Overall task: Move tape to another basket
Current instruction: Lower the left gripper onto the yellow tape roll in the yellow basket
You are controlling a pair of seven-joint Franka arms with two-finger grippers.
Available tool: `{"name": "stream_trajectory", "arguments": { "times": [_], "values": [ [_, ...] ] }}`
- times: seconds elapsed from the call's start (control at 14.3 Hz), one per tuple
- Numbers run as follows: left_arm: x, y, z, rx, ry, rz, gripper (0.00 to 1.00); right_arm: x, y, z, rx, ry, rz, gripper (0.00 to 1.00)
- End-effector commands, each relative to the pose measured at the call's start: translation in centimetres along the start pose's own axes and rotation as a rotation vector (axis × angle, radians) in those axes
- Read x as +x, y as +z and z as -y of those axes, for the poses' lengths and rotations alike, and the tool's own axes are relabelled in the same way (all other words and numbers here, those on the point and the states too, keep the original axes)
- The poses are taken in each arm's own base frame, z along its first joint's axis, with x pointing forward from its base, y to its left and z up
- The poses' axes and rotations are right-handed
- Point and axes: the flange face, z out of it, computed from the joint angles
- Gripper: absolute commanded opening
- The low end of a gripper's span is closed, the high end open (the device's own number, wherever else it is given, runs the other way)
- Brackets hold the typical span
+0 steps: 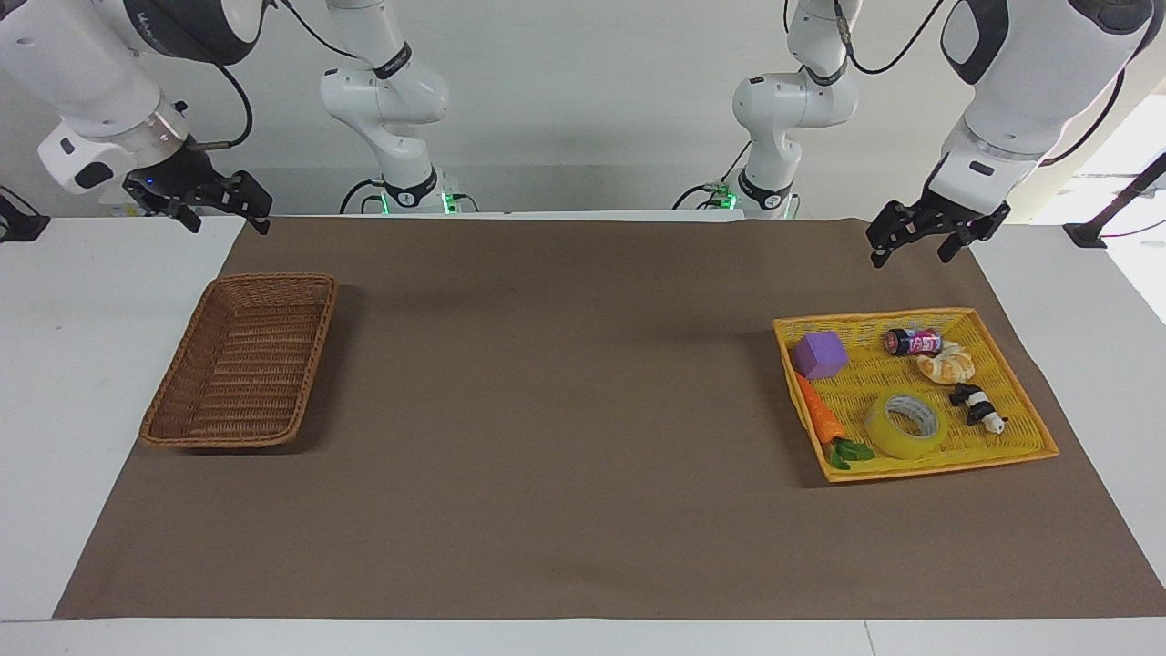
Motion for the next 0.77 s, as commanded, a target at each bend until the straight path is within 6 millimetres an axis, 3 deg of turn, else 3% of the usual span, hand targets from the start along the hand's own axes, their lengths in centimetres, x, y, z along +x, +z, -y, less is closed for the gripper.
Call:
{"name": "stream_trajectory", "arguments": {
  "times": [0.0, 0.21, 0.28, 0.35, 0.49, 0.56, 0.7],
  "values": [
    [-0.4, 0.2, 1.5, 0.018, -0.011, 0.008, 1.00, -0.5, 0.1, -0.1, -0.005, -0.020, -0.009, 0.99],
    [-0.2, 0.3, 2.0, 0.015, -0.035, -0.001, 1.00, -0.5, 0.1, -0.1, -0.005, -0.020, -0.009, 0.99],
    [0.1, 0.5, 3.7, 0.013, -0.057, -0.010, 1.00, -0.5, 0.1, -0.1, -0.005, -0.020, -0.009, 0.99],
    [0.2, 2.0, 6.0, 0.005, -0.102, -0.025, 1.00, -0.5, 0.1, -0.1, -0.005, -0.020, -0.009, 0.99],
    [0.2, 7.9, 8.9, 0.003, -0.145, -0.040, 1.00, -0.5, 0.1, -0.1, -0.005, -0.018, -0.009, 0.99],
    [1.2, 11.0, 10.2, 0.000, -0.159, -0.069, 1.00, -0.5, 0.1, -0.1, -0.005, -0.020, -0.009, 0.99],
    [4.8, 17.4, 10.7, -0.014, -0.159, -0.090, 1.00, -0.5, 0.1, -0.1, -0.005, -0.020, -0.009, 0.99]
  ]
}}
